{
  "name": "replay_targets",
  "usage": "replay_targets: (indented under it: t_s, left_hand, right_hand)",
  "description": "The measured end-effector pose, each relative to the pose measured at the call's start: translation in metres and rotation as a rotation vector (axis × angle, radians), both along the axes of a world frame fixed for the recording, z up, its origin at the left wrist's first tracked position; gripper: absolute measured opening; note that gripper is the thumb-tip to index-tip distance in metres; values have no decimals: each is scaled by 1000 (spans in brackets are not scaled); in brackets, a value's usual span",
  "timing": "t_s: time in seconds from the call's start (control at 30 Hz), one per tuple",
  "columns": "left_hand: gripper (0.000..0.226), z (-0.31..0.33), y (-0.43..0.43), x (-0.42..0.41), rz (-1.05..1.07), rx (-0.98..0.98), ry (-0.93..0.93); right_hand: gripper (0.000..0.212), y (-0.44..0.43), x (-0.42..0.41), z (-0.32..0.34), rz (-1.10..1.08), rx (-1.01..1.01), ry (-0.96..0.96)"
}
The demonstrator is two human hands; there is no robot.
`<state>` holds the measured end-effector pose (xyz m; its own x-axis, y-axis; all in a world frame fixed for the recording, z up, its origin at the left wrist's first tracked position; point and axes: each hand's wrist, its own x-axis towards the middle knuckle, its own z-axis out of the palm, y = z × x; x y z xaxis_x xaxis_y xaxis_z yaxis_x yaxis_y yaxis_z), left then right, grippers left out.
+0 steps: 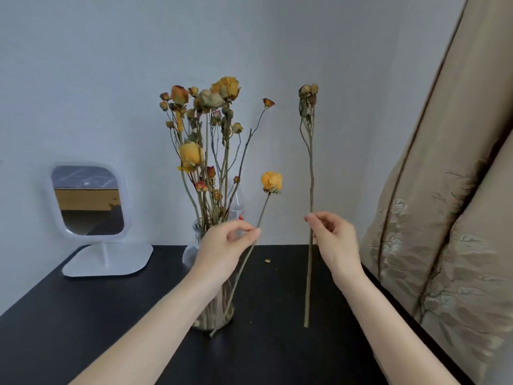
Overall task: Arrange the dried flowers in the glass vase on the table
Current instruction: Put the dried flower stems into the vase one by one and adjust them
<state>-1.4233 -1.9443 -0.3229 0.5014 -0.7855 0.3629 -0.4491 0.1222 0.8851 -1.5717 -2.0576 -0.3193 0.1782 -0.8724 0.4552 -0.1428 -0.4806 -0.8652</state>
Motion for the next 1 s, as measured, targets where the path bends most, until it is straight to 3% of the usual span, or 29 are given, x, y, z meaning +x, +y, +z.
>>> replay_targets:
  t_s: [0.23,0.4,1.0]
  left_hand:
    - [10,69,40,47,134,-308,56]
    - [9,104,39,70,213,-423,120]
    - [6,108,29,83,138,-483,439]
  right_hand:
    - [17,23,28,13,62,18,-30]
    - [17,30,32,14,70,23,-8]
    - [19,23,31,10,56,1,28]
